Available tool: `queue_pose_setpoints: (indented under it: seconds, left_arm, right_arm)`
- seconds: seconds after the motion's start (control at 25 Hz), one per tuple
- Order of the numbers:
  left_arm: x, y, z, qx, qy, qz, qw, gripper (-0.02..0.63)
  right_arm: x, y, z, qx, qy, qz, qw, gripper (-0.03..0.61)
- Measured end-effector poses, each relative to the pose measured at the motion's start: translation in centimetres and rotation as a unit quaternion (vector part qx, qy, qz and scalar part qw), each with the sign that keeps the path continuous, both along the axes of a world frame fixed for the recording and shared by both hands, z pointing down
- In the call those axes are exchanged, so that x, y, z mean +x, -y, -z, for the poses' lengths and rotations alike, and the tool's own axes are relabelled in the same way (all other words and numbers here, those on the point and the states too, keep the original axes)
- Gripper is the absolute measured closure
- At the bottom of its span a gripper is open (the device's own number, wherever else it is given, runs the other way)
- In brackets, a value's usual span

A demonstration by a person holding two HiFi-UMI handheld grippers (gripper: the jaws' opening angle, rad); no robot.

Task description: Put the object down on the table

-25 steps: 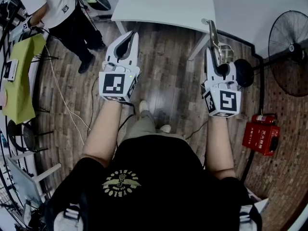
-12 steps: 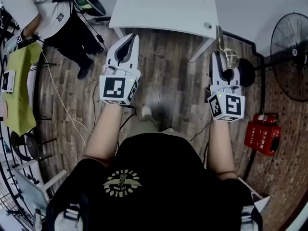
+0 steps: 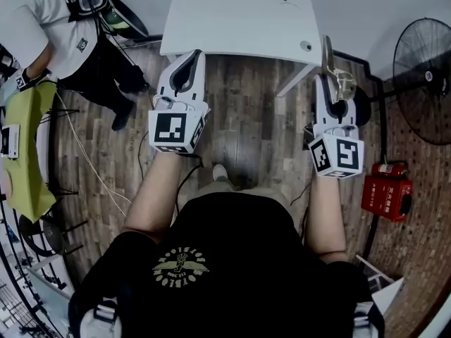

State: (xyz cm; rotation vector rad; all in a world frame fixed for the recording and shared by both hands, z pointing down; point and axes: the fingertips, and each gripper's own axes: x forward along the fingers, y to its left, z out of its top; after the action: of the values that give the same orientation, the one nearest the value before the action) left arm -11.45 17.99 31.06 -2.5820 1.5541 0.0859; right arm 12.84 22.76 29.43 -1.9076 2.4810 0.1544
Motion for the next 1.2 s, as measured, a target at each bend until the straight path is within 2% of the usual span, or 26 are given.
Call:
queue_pose_setpoints:
  seconds: [0.16, 0.52, 1.2]
  left_arm:
    - [-1.4, 1.0, 0.1, 0.001, -0.003, -0.005, 1.0000, 0.607]
    - [-1.8, 1.4, 0.9, 0.007, -0.022, -0.014, 0.9996, 0.607]
    - [-1.1, 3.7, 0.4, -0.003, -0.017, -0.013, 0.9998, 0.607]
  right_arm:
    - [-1.6, 0.2, -0.1, -0.004, 0.006, -0.010, 1.000, 0.489]
    - [-1.9, 0.5, 1.1, 0.005, -0.007, -0.017, 1.000, 0.489]
    - [-2.3, 3.5, 0.1, -0.008, -0.004, 0.012, 1.000, 0.489]
